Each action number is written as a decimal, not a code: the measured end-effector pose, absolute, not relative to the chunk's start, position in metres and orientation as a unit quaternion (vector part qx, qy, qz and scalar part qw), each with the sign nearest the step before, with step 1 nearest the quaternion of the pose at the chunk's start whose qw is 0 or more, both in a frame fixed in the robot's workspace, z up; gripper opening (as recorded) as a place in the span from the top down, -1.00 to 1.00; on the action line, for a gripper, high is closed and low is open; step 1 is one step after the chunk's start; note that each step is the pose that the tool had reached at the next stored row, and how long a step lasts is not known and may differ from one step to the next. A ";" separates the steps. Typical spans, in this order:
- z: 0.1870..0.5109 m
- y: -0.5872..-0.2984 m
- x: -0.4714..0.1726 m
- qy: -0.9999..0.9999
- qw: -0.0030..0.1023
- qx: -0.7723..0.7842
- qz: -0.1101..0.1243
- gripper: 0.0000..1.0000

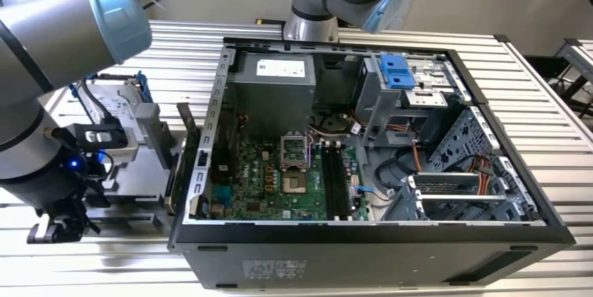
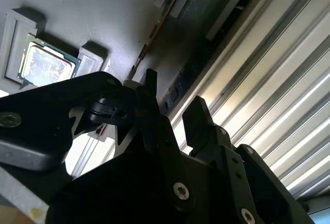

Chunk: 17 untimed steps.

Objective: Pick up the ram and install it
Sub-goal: 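Pick up the ram and move it above insertion slot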

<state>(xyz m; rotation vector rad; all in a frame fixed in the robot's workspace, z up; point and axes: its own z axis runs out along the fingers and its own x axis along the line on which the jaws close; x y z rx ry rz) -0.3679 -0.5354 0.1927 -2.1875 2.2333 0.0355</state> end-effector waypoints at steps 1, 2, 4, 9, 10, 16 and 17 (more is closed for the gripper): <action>0.192 -0.535 -0.368 0.715 0.008 -0.699 0.011 -1.00; 0.192 -0.535 -0.368 0.715 0.008 -0.699 0.011 -1.00; 0.191 -0.534 -0.368 0.715 0.008 -0.699 0.011 -1.00; 0.191 -0.533 -0.368 0.715 0.008 -0.699 0.011 -1.00; 0.191 -0.533 -0.368 0.715 0.008 -0.699 0.011 -1.00; 0.191 -0.533 -0.368 0.715 0.008 -0.699 0.011 -1.00; 0.191 -0.533 -0.368 0.715 0.008 -0.699 0.011 -1.00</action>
